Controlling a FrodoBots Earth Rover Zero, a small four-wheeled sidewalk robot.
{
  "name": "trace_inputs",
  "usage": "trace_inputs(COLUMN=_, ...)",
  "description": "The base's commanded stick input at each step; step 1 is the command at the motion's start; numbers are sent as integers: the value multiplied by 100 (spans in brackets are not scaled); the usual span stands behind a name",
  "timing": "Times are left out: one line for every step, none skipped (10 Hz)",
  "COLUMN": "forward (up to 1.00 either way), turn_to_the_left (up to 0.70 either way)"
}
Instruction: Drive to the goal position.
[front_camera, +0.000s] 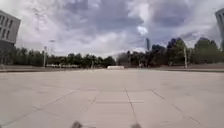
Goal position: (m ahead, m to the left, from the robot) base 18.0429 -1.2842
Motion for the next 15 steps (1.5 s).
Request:
trace_inputs(forward=70, turn_to_the_left=0)
trace_inputs(forward=70, turn_to_the_left=0)
trace_inputs(forward=70, turn_to_the_left=0)
trace_inputs(forward=70, turn_to_the_left=0)
trace_inputs(forward=70, turn_to_the_left=0)
trace_inputs(forward=70, turn_to_the_left=0)
trace_inputs(forward=70, turn_to_the_left=0)
trace_inputs(forward=70, turn_to_the_left=0)
trace_inputs(forward=70, turn_to_the_left=0)
trace_inputs(forward=70, turn_to_the_left=0)
trace_inputs(forward=70, turn_to_the_left=0)
trace_inputs(forward=70, turn_to_the_left=0)
trace_inputs(forward=70, turn_to_the_left=0)
trace_inputs(forward=70, turn_to_the_left=0)
trace_inputs(forward=70, turn_to_the_left=0)
